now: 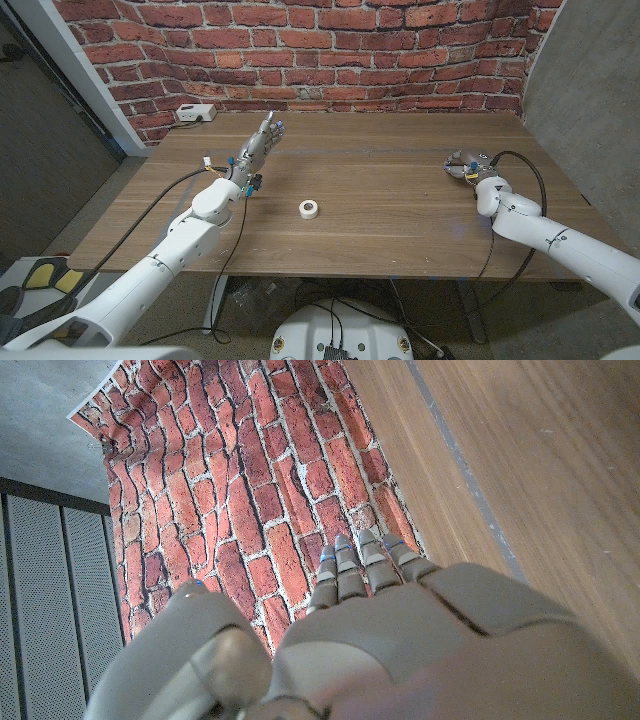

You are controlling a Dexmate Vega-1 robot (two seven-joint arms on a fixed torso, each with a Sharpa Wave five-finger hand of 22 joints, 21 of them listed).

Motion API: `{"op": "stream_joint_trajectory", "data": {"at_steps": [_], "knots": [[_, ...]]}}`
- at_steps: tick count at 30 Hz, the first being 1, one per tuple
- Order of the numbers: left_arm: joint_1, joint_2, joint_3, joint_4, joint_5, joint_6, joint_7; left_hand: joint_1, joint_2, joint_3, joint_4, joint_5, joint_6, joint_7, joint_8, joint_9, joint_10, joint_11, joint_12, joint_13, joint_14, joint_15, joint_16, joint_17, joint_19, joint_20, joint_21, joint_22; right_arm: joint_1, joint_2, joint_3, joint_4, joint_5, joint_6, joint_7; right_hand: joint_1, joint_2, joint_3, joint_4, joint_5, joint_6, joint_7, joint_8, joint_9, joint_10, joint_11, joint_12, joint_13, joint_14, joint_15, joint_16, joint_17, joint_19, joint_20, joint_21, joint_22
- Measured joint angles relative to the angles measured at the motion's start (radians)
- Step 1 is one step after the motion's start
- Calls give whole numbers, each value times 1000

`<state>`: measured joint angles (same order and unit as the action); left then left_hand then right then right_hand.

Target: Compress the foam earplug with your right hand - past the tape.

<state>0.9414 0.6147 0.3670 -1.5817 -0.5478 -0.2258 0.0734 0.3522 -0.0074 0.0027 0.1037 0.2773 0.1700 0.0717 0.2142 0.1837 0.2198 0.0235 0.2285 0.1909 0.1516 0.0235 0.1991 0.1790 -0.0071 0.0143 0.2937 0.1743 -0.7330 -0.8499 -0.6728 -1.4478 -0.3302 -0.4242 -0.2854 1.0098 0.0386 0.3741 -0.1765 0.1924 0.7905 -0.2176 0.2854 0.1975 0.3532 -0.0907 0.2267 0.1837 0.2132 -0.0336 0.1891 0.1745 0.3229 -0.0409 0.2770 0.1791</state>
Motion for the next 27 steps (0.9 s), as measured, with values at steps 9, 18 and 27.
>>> {"op": "stream_joint_trajectory", "data": {"at_steps": [9,18,27], "knots": [[-1,-4,2,4,-1,1,0,0,0,-5,-3,0,0,0,0,0,0,0,0,0,0,0,0,0,4,-4,-2,0,1,11,-11,34,-21,21,-53,10,-3,-16,16,0,71,-4,14,0,60,-21,19,-2,54,-6,11,4,41,-2,5,5],[-2,-7,4,5,-2,2,3,0,0,-5,-3,0,5,-5,0,0,4,-4,0,0,0,0,0,0,3,-4,-6,0,-4,17,-14,49,-27,29,-73,10,-3,-24,24,0,86,-5,12,0,76,-26,19,-2,70,-7,15,5,53,-5,5,5],[-2,-9,5,5,-2,4,6,0,0,-5,-3,0,5,-5,0,0,4,-4,-8,0,6,-6,0,0,3,-4,-10,0,-13,17,-9,53,-24,42,-100,10,-3,-39,28,0,109,-9,20,0,95,-35,25,-2,92,-7,15,5,70,-2,13,5]]}}
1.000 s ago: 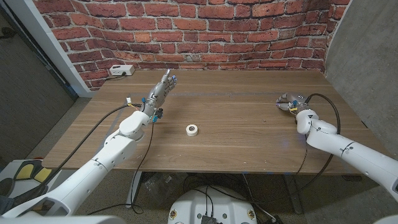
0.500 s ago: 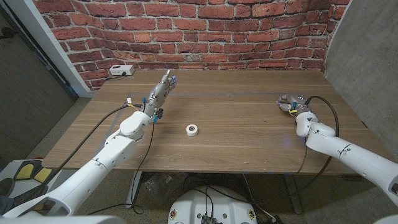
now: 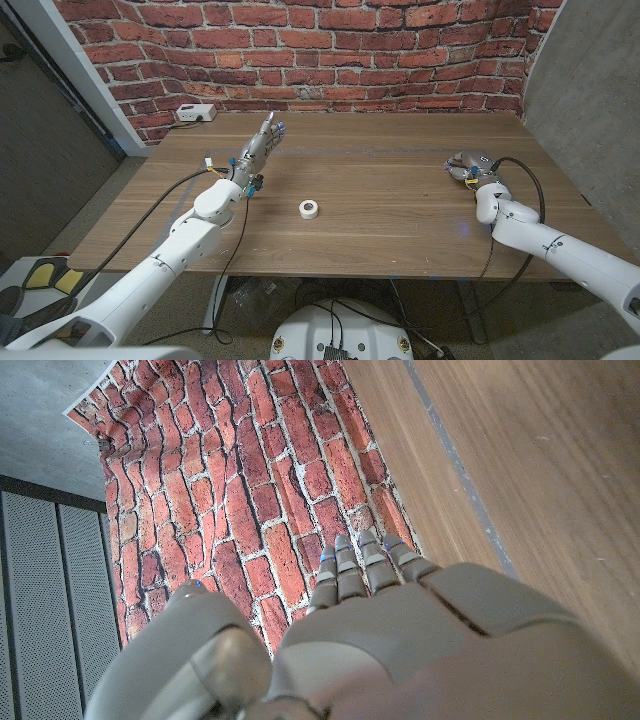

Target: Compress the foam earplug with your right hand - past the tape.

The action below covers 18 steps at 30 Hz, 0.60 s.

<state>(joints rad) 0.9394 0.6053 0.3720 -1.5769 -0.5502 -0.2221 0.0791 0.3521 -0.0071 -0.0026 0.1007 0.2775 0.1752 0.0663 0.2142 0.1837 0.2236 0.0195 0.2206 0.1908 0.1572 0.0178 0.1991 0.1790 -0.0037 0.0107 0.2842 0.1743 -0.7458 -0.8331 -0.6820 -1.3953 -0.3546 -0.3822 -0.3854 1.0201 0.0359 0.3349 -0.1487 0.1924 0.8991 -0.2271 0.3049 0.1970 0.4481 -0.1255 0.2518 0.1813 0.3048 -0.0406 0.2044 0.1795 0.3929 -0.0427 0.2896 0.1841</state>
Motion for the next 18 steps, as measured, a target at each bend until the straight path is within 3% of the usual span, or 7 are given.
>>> {"op": "stream_joint_trajectory", "data": {"at_steps": [9,18], "knots": [[-2,-4,3,1,0,0,1,-10,10,-2,2,-2,0,0,0,0,4,4,0,0,0,0,0,0,4,4,0,0,-21,-3,23,-14,16,19,-28,-12,-4,-21,10,0,38,3,20,10,34,-2,8,0,30,2,0,0,19,-6,0,4],[-10,-8,8,6,0,2,-5,-3,9,-4,4,-4,0,0,-4,0,6,1,0,0,0,0,0,0,4,4,-7,0,-43,-12,48,-37,26,32,-52,-20,-4,-25,14,0,46,4,15,7,45,-2,8,0,37,-2,0,0,27,2,7,5]]}}
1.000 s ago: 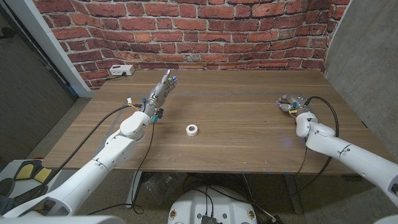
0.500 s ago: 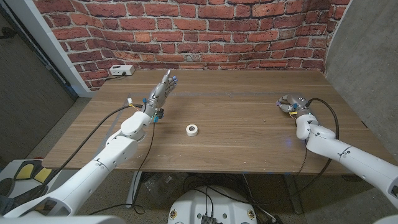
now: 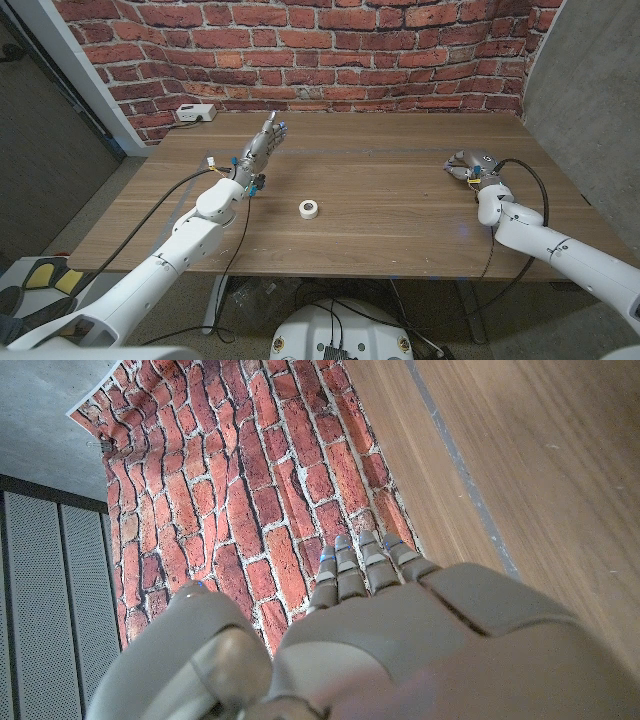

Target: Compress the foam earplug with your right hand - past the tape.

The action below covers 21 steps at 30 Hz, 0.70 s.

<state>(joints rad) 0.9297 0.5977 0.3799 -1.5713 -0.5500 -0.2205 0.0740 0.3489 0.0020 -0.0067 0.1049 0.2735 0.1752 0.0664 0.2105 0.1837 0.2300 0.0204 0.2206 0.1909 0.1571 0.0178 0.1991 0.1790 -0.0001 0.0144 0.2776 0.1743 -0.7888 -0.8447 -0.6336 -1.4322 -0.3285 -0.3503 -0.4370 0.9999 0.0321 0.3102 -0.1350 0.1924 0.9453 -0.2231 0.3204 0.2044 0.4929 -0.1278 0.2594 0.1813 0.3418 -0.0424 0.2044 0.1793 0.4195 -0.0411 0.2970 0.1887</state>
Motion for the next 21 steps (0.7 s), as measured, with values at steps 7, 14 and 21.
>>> {"op": "stream_joint_trajectory", "data": {"at_steps": [7,14,21], "knots": [[-8,-3,6,4,2,2,-4,0,0,0,0,0,0,0,0,0,1,-1,0,0,0,0,0,0,0,0,0,0,-22,-8,21,-23,16,3,-27,-4,4,-7,1,0,0,0,0,3,0,0,0,0,0,0,0,0,0,0,0,0],[-9,-4,8,4,2,2,-5,0,0,-4,-4,0,5,-5,0,0,1,-1,0,0,0,0,0,0,0,0,-4,0,-49,-17,46,-52,27,5,-53,-8,0,-7,1,0,0,0,0,3,10,0,0,0,8,0,0,0,5,-5,0,0],[-9,-4,8,3,3,2,-6,0,0,-4,-4,0,5,-5,0,0,1,-1,0,3,0,0,0,0,4,4,-4,0,-77,-26,69,-84,32,6,-84,-8,0,-10,4,0,5,5,0,3,14,-3,0,0,11,-1,0,2,9,-2,0,0]]}}
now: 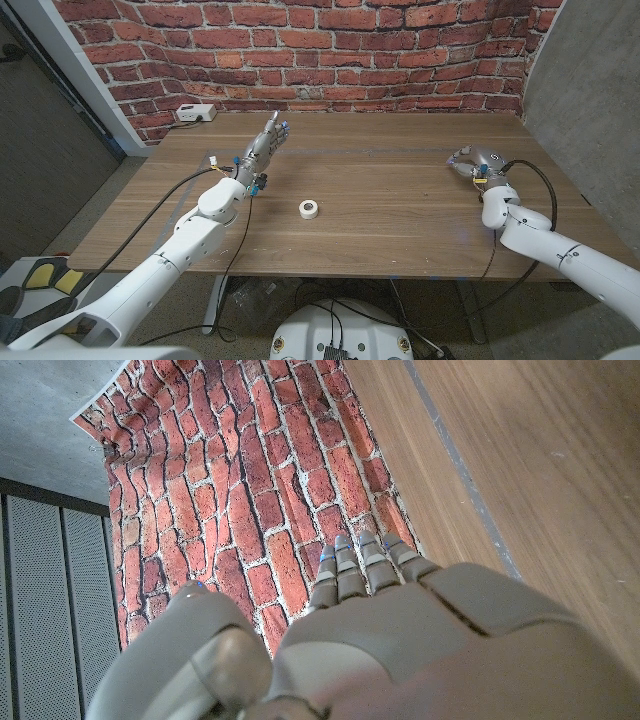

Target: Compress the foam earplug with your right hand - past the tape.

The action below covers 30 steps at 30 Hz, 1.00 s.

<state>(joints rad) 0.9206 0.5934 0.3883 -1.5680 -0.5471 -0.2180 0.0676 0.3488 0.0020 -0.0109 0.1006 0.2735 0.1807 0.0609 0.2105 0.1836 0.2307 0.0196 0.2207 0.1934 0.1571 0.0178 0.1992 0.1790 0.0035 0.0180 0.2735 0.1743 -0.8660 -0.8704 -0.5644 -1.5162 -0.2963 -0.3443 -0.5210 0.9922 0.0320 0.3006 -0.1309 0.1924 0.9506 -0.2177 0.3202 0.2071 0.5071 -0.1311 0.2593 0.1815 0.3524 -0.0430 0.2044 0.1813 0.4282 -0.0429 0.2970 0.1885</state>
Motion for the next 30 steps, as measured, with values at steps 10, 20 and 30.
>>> {"op": "stream_joint_trajectory", "data": {"at_steps": [10,20,30], "knots": [[1,0,0,-2,1,-3,-4,4,4,0,0,0,0,0,-4,0,0,0,0,0,0,0,0,0,0,0,-4,0,-53,-14,42,-61,1,-4,-54,-4,4,-8,-3,0,5,-5,-1,0,6,2,0,0,9,-1,0,3,0,0,0,0],[2,1,1,-2,0,-11,-13,4,4,-4,4,0,0,0,-4,0,0,0,-8,0,0,0,-4,0,0,0,-8,0,-119,-29,91,-137,-7,-14,-114,-4,4,-8,-3,0,11,0,-1,-1,11,0,0,0,12,2,0,3,0,0,0,0],[3,5,1,-3,-1,-14,-19,4,4,-4,4,0,0,0,-4,0,0,0,-8,0,0,0,-4,0,0,0,-11,0,-163,-34,125,-188,-35,-25,-168,-9,9,-12,1,0,17,-2,-1,0,14,-3,0,0,21,-2,0,3,6,-5,0,0]]}}
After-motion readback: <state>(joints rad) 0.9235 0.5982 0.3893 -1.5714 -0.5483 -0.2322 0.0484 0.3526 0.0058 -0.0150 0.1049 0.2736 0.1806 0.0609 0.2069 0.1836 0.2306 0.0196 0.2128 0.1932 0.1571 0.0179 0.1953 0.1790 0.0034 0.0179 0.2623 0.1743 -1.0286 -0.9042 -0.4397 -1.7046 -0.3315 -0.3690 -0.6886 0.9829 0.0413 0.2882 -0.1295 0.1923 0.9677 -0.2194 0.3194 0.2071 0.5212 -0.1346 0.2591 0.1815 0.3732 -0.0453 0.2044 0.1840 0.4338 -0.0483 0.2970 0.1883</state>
